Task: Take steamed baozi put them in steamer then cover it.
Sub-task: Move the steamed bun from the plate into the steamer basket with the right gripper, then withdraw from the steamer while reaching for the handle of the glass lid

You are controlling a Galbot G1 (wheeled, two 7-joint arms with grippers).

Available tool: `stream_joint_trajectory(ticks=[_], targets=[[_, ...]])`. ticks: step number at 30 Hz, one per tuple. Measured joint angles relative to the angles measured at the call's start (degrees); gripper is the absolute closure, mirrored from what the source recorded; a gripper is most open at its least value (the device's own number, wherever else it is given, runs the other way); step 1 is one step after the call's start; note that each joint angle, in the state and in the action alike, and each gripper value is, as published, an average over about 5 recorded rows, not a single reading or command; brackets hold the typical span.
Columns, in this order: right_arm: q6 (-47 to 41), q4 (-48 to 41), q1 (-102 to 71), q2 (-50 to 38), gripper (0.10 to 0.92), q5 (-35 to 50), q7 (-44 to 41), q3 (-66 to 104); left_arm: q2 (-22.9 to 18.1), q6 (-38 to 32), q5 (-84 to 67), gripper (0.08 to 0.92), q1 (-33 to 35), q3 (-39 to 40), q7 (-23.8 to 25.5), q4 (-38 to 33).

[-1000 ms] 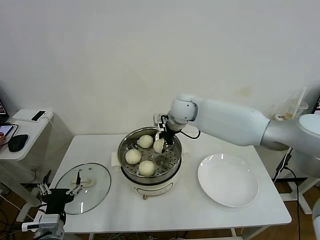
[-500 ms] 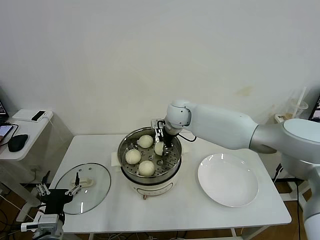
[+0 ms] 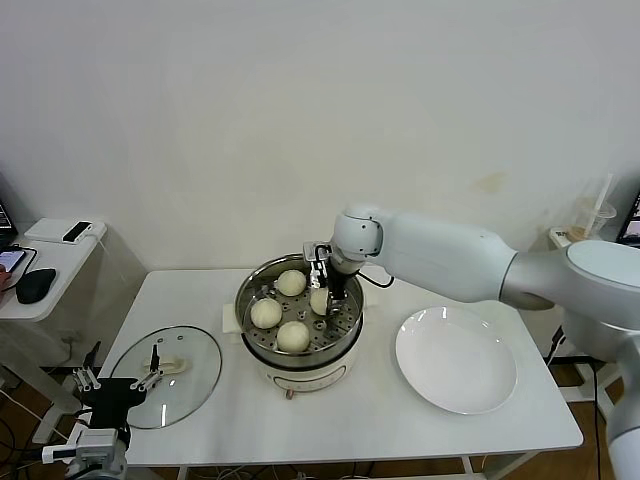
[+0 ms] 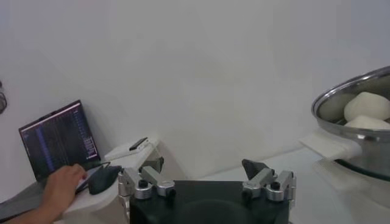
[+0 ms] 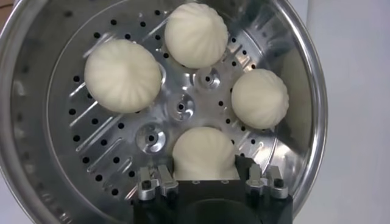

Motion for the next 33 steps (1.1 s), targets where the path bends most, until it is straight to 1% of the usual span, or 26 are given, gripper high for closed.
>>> stream_joint_trajectory(ticks=[4,7,13,17,21,25,33], targets=[[-0.2,0.7,0.2,-0.5,0.254,0.3,0.1,0.4,0.0,0.0,0.0,0.177,0.0,0.0,0.0,-0.1],[-0.4,1.4,0.7,-1.1,0.212,0.7,0.5,0.9,0.0,0.0,-0.1,0.177,0.0,0.0,0.0,-0.1],[-0.9,4.3,1.7,-3.4,0.203,2.0,1.9,2.5,0.0,0.1,-0.1,0.177,-0.2,0.1,0.0,-0.1],[-0.9,7.6,1.5,-6.3,0.202,3.7,4.7,4.2,-0.1,0.1,-0.1,0.177,-0.3,0.3,0.1,-0.1],[-0.4,12.0,0.0,-10.4,0.203,6.0,10.0,6.6,-0.3,-0.1,-0.5,0.177,-0.4,0.4,0.0,0.0],[1.3,17.0,-4.2,-15.3,0.203,7.7,17.2,10.9,-0.5,-0.7,-1.0,0.177,-0.5,0.9,0.0,0.3],[9.1,26.5,-22.5,-23.7,0.203,6.6,32.6,28.1,-1.1,-2.1,-1.0,0.177,-0.5,2.3,0.1,1.5]])
